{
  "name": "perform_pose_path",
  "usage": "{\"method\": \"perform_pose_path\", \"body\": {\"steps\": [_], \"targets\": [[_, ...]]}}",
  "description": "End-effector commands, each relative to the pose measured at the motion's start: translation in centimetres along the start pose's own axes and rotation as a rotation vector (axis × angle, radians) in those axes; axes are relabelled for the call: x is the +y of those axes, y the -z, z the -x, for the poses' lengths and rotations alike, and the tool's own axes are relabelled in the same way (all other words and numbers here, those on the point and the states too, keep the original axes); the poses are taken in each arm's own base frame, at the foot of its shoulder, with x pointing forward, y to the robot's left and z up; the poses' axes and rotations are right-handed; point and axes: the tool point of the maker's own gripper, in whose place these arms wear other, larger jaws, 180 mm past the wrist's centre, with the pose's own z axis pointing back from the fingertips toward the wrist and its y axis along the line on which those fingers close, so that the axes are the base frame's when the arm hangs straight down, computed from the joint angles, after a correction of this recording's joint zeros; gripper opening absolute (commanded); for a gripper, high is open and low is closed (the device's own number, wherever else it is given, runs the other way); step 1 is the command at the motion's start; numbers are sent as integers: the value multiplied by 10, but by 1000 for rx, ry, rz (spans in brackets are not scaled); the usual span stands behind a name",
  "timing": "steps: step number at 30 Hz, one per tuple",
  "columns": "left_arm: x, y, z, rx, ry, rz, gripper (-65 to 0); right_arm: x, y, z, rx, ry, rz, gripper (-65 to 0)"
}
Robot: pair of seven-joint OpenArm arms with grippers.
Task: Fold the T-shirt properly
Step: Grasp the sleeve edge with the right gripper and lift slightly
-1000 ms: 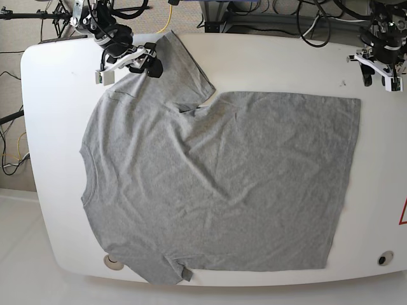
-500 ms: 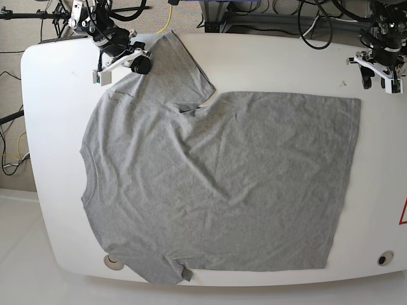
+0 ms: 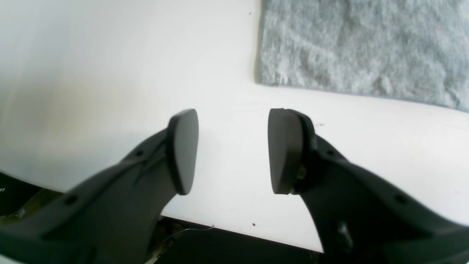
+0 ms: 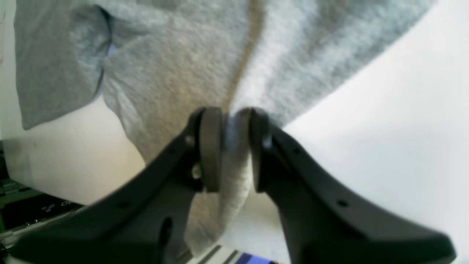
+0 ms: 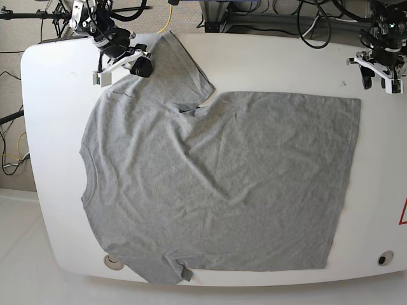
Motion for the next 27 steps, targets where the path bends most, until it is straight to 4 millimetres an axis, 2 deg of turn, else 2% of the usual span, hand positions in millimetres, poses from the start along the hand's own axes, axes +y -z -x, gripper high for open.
{"method": "perform_pose_path", "body": {"steps": [1,10,16,20,27], "targets": [[3,-2,-15,-48,18,-6,-365,2,2,-3,-16,-2,-14,-544],[5,-2,-16,-50,19,-10,-364,-2,15,3,21,31,-25,-579],[3,3,-16,-50,-13,12,-363,1,15,4,22,37,-34,-582],[4,7,-15,-50,-53,31,-363,2,13,4,23,30,-37,-609],[6,7,-25,-74,-101,76,-356,4,14,3,26,24,-45,-650]]}}
